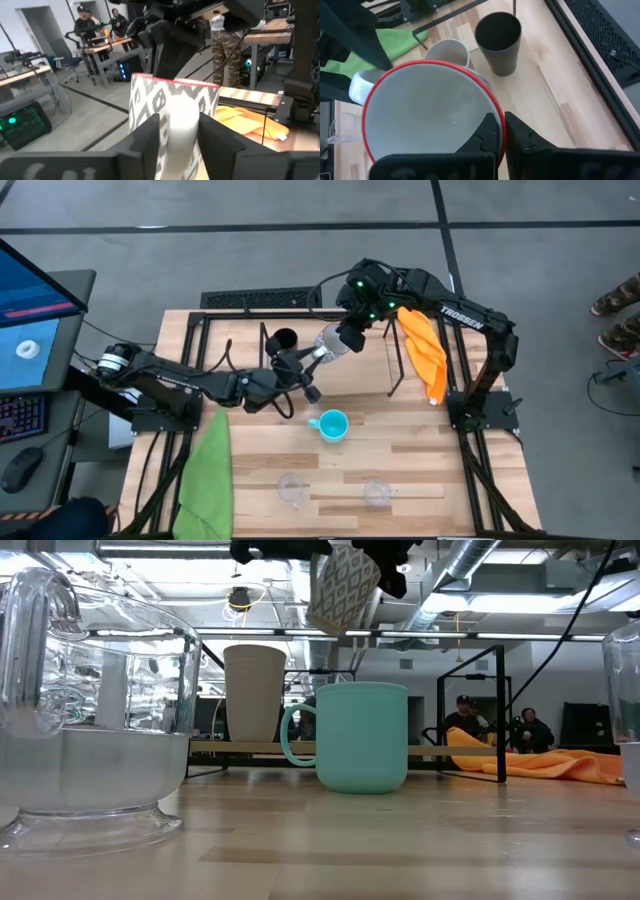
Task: Stack small to large cups/mugs on shelf
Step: Put the white mug on the shelf, then put the blue mug on the shelf
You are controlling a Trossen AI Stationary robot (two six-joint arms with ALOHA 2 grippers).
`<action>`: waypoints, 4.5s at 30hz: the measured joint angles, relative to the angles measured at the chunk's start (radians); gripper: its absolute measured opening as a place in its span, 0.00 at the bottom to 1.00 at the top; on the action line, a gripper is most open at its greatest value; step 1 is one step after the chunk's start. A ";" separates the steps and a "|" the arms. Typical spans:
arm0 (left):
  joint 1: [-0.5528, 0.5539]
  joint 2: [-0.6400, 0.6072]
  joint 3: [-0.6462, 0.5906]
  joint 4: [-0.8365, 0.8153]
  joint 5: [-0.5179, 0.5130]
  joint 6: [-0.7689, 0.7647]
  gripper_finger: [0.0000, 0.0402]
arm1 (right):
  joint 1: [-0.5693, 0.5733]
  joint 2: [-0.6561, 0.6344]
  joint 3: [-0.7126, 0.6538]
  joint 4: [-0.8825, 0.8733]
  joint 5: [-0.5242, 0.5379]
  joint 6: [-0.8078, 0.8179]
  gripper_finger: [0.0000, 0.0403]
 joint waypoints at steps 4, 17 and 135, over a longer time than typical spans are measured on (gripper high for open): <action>0.026 0.000 0.000 -0.021 0.045 -0.039 0.40 | -0.004 0.000 0.000 -0.012 -0.001 0.000 0.05; 0.039 -0.013 0.000 -0.129 0.101 -0.135 0.57 | -0.103 0.002 0.000 -0.097 0.045 -0.008 0.05; -0.442 -0.477 -0.001 -0.316 0.086 -0.390 0.57 | 0.513 -0.203 -0.150 -0.271 0.313 0.590 0.50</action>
